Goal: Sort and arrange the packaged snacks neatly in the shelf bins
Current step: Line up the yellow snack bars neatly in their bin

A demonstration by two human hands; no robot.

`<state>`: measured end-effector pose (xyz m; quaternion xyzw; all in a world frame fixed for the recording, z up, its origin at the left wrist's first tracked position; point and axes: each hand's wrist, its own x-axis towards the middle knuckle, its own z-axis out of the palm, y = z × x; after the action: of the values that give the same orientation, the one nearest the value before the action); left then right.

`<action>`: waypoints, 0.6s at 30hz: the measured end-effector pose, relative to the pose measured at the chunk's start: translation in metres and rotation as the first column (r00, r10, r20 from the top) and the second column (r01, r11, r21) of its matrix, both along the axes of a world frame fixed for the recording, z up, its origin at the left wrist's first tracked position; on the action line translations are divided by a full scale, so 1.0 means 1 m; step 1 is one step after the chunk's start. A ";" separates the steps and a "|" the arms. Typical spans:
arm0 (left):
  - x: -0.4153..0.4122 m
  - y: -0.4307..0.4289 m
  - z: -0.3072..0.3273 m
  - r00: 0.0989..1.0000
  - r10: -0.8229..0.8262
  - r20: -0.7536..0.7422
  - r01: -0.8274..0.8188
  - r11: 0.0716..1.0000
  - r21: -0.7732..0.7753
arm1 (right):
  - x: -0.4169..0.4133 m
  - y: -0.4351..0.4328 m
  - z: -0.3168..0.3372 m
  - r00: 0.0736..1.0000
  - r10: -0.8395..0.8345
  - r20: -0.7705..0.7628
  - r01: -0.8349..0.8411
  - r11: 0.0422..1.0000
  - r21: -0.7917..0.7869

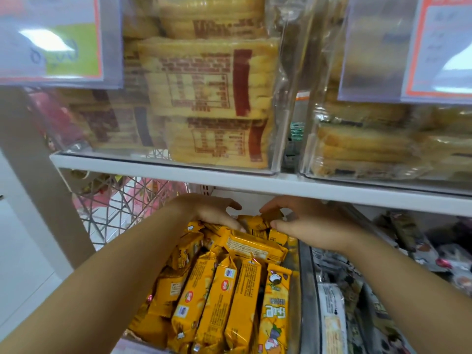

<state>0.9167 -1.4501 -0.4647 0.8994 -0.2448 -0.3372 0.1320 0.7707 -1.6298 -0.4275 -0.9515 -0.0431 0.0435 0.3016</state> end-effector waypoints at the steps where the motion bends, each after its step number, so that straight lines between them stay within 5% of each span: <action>1: -0.001 0.001 0.001 1.000 0.018 -0.012 -0.018 0.999 -0.038 | 0.000 0.000 -0.001 1.000 0.001 -0.002 -0.001 1.000 -0.002; 8: -0.012 0.006 0.005 0.995 0.089 -0.055 -0.100 0.958 -0.268 | 0.005 0.000 -0.006 1.000 0.001 -0.007 -0.001 0.999 0.042; 18: -0.030 0.001 0.021 0.989 0.132 0.066 -0.099 0.924 -0.369 | 0.007 -0.001 -0.009 1.000 0.008 0.017 -0.009 0.999 0.047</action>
<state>0.8870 -1.4492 -0.4434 0.8863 -0.2553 -0.2371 0.3051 0.7777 -1.6311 -0.4365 -0.9443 -0.0506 0.0357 0.3232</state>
